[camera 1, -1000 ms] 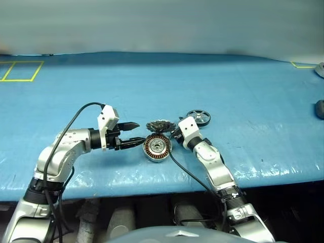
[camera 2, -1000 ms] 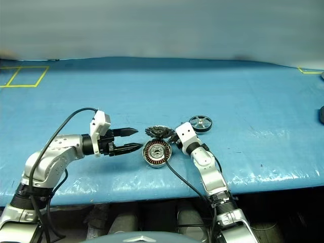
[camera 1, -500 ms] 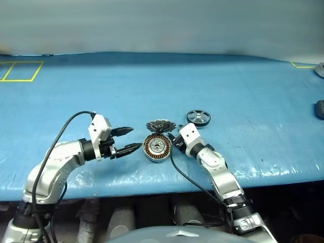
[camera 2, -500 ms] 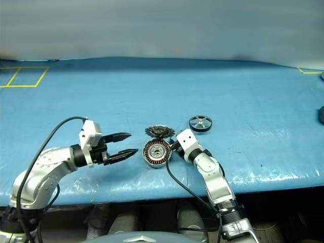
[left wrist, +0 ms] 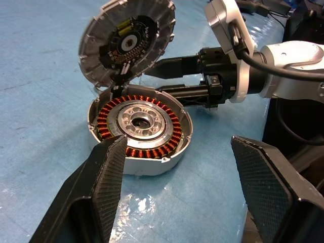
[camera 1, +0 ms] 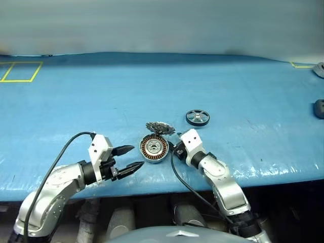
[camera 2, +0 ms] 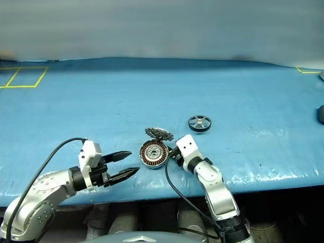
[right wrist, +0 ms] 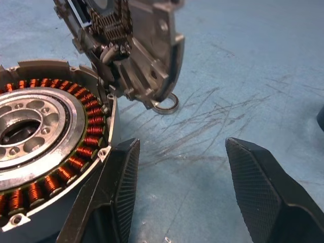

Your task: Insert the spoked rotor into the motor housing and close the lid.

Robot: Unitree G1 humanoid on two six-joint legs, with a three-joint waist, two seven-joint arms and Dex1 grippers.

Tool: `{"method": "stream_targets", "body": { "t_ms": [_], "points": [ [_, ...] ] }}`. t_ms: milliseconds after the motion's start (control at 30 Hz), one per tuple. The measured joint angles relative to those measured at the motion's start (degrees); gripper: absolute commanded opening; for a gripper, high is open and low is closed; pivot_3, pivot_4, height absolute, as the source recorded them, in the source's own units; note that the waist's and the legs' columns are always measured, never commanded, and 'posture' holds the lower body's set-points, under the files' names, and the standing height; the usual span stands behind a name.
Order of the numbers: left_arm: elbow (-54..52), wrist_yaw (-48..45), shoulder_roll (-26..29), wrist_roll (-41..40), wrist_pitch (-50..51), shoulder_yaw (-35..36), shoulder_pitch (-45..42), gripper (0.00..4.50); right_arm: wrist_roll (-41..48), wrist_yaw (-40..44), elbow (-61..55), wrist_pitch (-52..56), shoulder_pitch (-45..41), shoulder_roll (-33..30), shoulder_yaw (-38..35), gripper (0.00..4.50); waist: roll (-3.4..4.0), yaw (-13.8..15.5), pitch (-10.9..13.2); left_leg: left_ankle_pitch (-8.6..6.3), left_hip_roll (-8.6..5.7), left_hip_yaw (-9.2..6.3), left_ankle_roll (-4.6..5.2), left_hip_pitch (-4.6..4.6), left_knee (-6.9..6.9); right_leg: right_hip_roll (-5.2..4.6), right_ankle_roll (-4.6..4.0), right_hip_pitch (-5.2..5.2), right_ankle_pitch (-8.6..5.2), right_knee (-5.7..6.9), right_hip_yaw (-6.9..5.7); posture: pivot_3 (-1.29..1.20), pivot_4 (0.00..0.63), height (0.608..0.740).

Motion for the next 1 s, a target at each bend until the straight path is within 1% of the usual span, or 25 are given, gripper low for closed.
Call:
{"method": "stream_targets", "body": {
  "t_ms": [200,300,367,633,767,900,1000],
  "points": [
    [-0.21,1.26,-2.08,-0.01,-0.25,-0.38,-1.19,3.51,-1.22,-1.90,-0.48,0.63,-0.94,-0.32,0.03,2.84,-0.02,0.14,0.00,0.03,-0.06,0.03,-0.06,-0.01,0.03,-0.05,0.03,0.02,0.00,-0.01,0.02,0.00,0.150,0.740],
    [0.17,2.19,-3.19,0.89,-2.74,0.03,-2.44,3.51,-2.28,-3.83,-0.64,0.34,-1.25,-0.46,-0.36,2.84,-0.02,0.18,0.00,0.03,-0.05,0.02,-0.06,-0.01,0.03,-0.03,-0.01,0.01,0.04,0.00,0.01,0.00,0.150,0.740],
    [1.40,3.44,-4.47,1.43,-4.65,1.05,-3.56,3.51,-3.34,-4.82,-0.72,-0.33,-1.30,-0.96,-0.38,2.84,-0.02,0.20,0.00,0.03,-0.05,0.02,-0.06,-0.01,0.02,-0.03,0.01,0.01,0.06,0.00,0.02,0.00,0.150,0.740],
    [9.15,5.92,-4.32,3.44,-8.61,7.66,-4.88,3.51,-3.54,-5.20,-0.08,-0.39,-2.40,0.17,0.21,2.84,-0.03,0.04,0.00,0.03,-0.04,0.02,-0.06,-0.01,-0.01,-0.02,0.06,-0.01,0.28,0.00,0.00,0.00,0.150,0.740],
    [11.61,6.10,-4.26,3.61,-9.14,9.30,-5.69,3.51,-3.86,-5.82,3.38,-0.56,-5.49,1.13,0.86,2.84,-0.05,0.08,0.01,0.04,-0.06,0.02,-0.07,-0.02,0.00,-0.04,0.06,0.00,0.31,-0.02,0.01,0.00,0.150,0.740],
    [12.61,6.22,-4.56,3.61,-9.35,9.52,-6.47,3.51,-3.54,-5.50,8.68,-0.10,-9.84,2.91,1.47,2.84,-0.05,-0.09,0.01,0.04,-0.04,0.01,-0.07,-0.02,-0.01,-0.01,0.03,-0.01,0.34,-0.01,0.00,0.00,0.150,0.740],
    [12.64,6.93,-6.09,3.61,-9.72,9.18,-6.75,3.51,-3.65,-4.61,12.83,-0.30,-12.84,2.94,2.47,2.84,-0.05,-0.05,0.00,0.03,-0.05,0.00,-0.08,-0.02,-0.02,-0.02,0.03,0.00,0.35,-0.01,0.00,0.00,0.150,0.740]
  ]
}}
